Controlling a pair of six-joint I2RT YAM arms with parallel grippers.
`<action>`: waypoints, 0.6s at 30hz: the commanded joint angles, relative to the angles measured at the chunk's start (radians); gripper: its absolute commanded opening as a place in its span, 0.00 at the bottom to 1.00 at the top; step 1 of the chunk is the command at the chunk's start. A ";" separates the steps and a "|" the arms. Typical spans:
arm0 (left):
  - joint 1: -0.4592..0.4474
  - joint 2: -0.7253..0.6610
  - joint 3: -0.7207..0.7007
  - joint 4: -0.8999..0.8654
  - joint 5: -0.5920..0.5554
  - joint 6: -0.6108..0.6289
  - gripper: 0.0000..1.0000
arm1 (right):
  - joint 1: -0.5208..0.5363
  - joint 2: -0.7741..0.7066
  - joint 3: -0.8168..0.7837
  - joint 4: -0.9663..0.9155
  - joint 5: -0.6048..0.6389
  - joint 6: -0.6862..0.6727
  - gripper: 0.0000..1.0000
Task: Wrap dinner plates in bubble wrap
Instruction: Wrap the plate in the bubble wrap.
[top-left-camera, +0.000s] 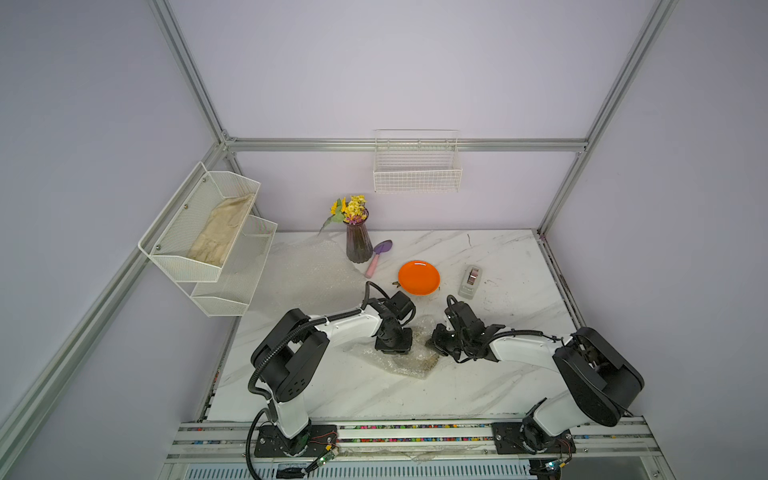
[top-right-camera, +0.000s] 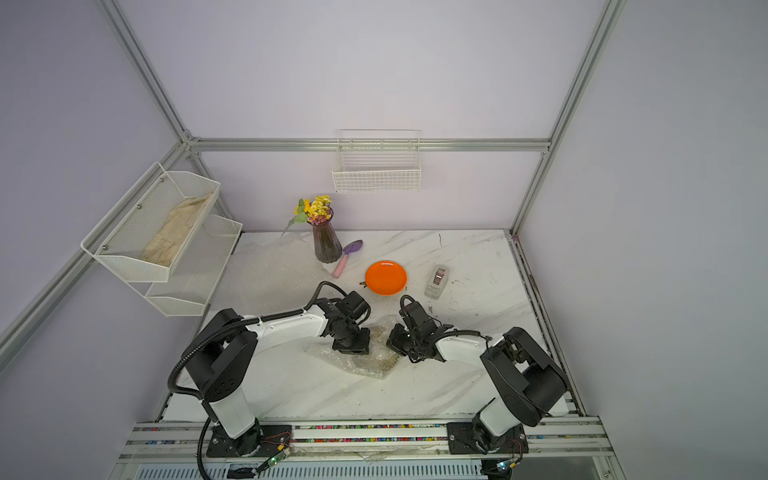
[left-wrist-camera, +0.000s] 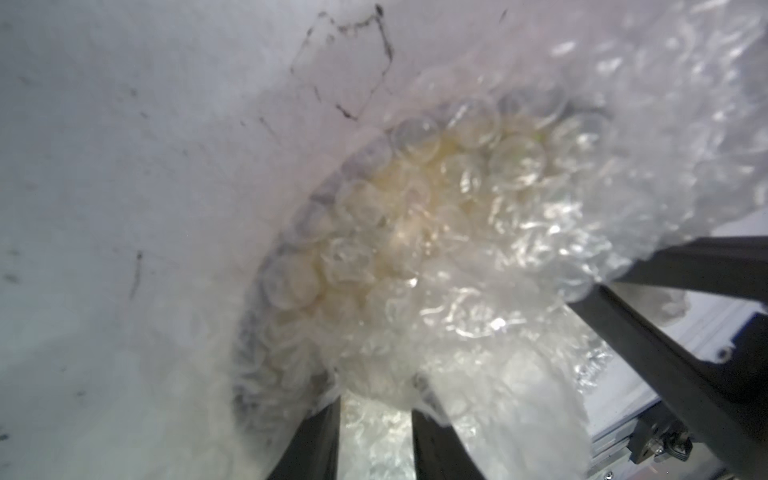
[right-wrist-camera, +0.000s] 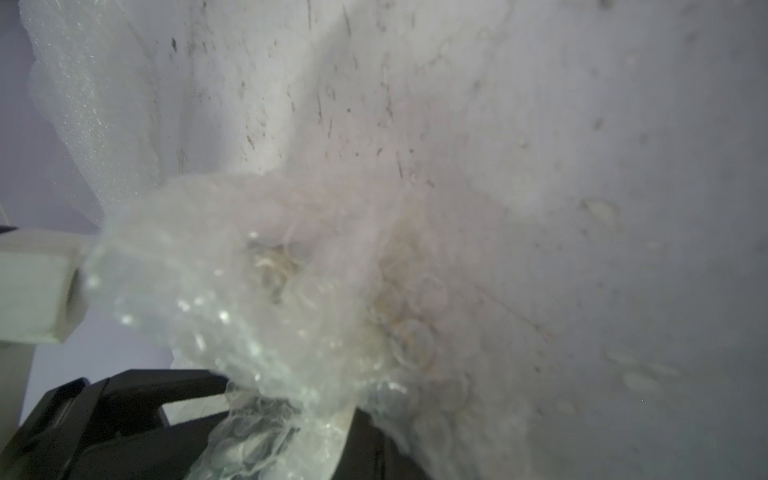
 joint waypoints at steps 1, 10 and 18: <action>-0.005 0.034 -0.002 -0.032 -0.018 0.024 0.27 | -0.001 -0.059 0.064 -0.160 0.054 -0.027 0.00; -0.005 0.038 -0.013 -0.002 0.000 0.028 0.27 | 0.036 0.051 0.046 0.139 -0.164 0.084 0.00; -0.005 0.007 -0.004 -0.009 -0.008 0.038 0.25 | 0.036 0.012 0.031 -0.274 0.015 -0.102 0.00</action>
